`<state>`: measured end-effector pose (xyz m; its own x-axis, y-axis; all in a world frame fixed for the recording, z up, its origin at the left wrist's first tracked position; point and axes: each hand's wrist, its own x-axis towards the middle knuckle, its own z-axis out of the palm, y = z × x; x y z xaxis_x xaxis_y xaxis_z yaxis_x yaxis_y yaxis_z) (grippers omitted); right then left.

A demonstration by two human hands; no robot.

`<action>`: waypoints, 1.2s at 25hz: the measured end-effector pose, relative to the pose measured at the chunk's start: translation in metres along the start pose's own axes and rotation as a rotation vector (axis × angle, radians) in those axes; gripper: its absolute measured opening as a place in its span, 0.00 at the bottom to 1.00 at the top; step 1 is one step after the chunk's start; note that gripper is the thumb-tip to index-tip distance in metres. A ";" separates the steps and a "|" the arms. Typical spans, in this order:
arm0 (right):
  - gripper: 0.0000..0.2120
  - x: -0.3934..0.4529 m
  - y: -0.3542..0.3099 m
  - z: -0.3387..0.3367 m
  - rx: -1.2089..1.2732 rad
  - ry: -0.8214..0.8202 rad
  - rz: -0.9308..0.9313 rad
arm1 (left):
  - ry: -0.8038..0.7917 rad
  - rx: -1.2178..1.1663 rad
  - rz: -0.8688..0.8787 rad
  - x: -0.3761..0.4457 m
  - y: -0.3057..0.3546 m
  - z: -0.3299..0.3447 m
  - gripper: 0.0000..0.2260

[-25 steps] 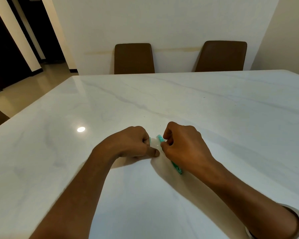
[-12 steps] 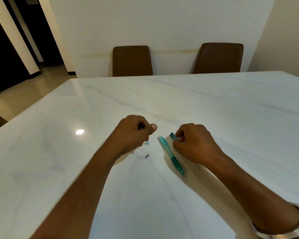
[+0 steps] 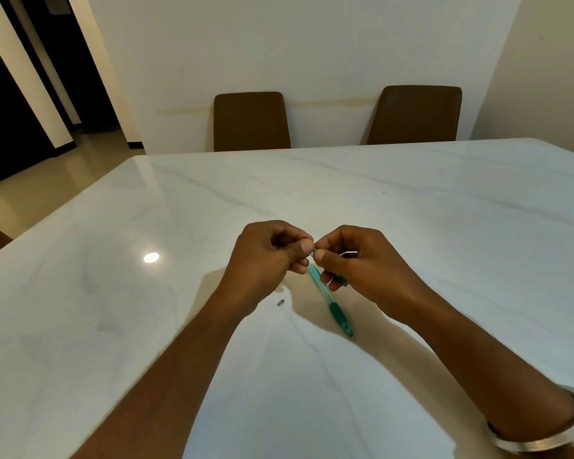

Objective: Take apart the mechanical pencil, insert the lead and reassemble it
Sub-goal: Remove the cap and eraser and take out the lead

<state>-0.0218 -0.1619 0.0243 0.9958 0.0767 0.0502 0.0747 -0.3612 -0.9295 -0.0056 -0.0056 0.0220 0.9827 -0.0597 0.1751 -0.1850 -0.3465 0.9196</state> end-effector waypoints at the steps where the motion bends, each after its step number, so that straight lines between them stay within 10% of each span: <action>1: 0.03 0.001 0.000 0.000 -0.010 0.005 -0.009 | 0.012 -0.027 -0.014 0.000 0.000 0.001 0.03; 7: 0.03 0.005 0.009 -0.009 -0.082 0.142 0.047 | 0.215 -0.065 -0.050 0.003 0.001 0.012 0.04; 13: 0.04 0.011 0.016 -0.017 0.005 0.321 0.065 | -0.125 0.434 0.174 -0.023 0.007 0.045 0.08; 20: 0.04 0.013 0.016 -0.014 0.012 0.304 0.078 | -0.176 0.703 0.278 -0.022 0.000 0.051 0.10; 26: 0.04 0.009 0.011 -0.013 0.000 0.267 0.015 | 0.132 0.134 -0.014 -0.008 0.005 0.031 0.10; 30: 0.06 0.006 0.007 -0.010 -0.041 0.283 -0.055 | 0.049 -0.255 -0.201 -0.006 0.006 0.026 0.10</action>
<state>-0.0153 -0.1729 0.0221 0.9650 -0.1629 0.2057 0.1256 -0.4015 -0.9072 -0.0124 -0.0321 0.0169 0.9994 0.0336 -0.0073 0.0107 -0.1006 0.9949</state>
